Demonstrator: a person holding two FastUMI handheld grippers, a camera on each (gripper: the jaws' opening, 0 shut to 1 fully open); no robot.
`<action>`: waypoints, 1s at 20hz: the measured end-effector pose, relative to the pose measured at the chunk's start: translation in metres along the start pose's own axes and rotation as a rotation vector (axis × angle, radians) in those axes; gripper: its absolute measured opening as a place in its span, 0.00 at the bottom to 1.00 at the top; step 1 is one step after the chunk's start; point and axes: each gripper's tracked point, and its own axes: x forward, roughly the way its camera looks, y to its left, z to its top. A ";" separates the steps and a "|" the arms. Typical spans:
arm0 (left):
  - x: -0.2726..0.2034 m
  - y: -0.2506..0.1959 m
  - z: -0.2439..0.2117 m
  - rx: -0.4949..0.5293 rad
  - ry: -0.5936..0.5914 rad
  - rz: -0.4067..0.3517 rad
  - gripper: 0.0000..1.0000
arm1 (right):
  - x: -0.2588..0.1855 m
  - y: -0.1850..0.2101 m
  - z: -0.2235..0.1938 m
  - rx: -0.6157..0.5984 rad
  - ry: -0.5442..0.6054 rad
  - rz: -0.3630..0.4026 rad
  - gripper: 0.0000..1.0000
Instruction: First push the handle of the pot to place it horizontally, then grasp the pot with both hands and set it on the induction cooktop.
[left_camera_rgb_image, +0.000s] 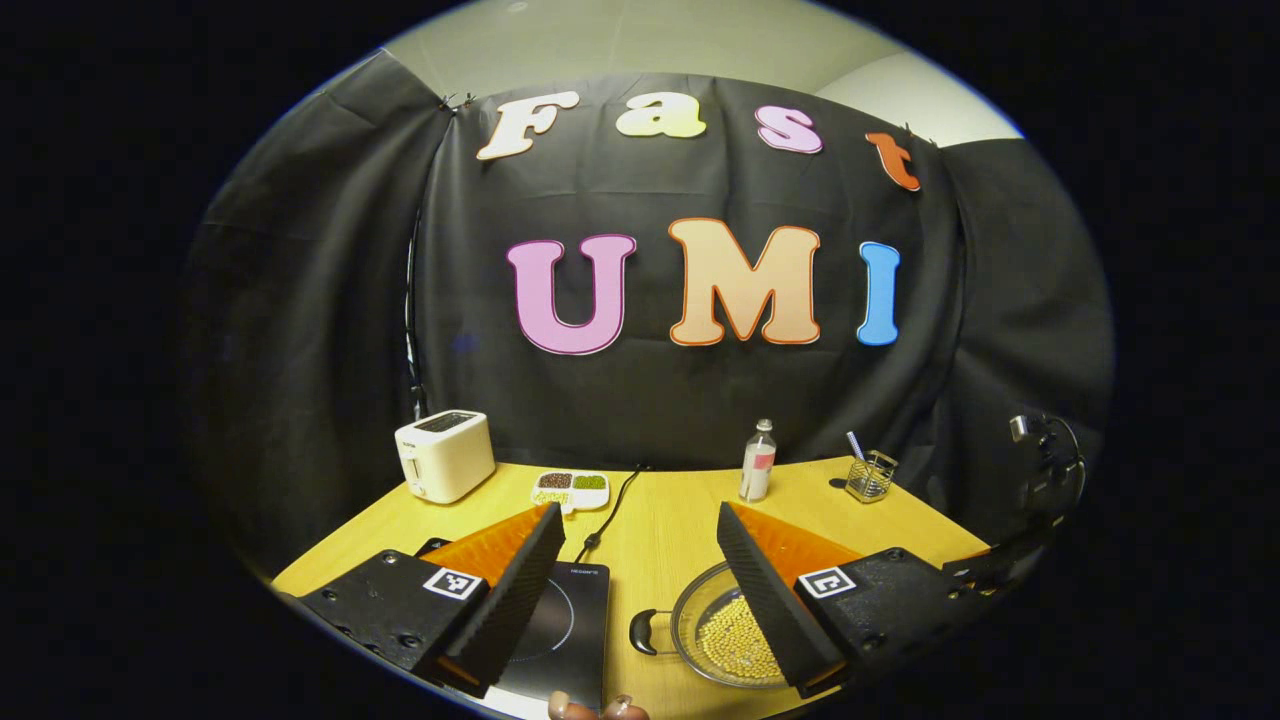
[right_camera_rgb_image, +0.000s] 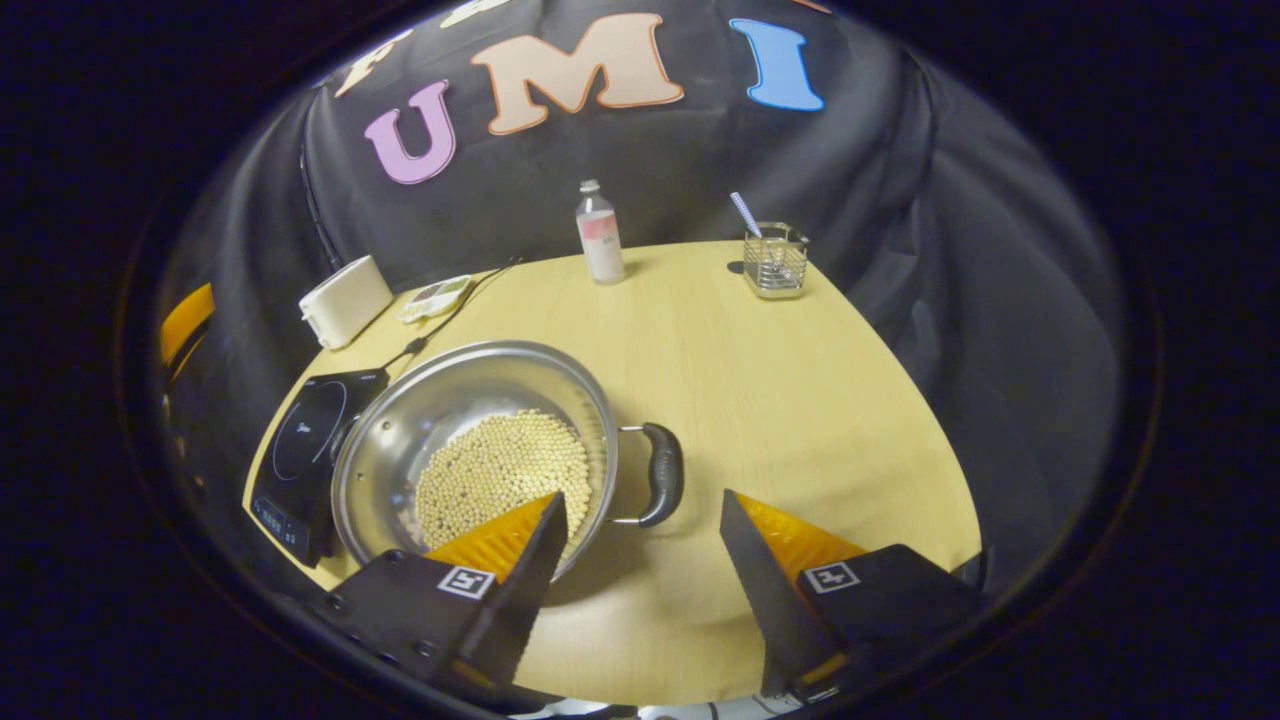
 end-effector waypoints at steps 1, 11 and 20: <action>0.001 -0.003 -0.008 -0.010 0.023 -0.014 0.99 | 0.001 0.000 0.002 0.005 -0.002 0.004 0.87; 0.047 -0.006 -0.112 -0.128 0.331 -0.072 0.97 | 0.026 0.004 0.014 0.012 0.036 -0.007 0.94; 0.068 -0.017 -0.202 -0.139 0.646 -0.109 0.98 | 0.066 0.005 -0.007 0.027 0.170 -0.018 0.95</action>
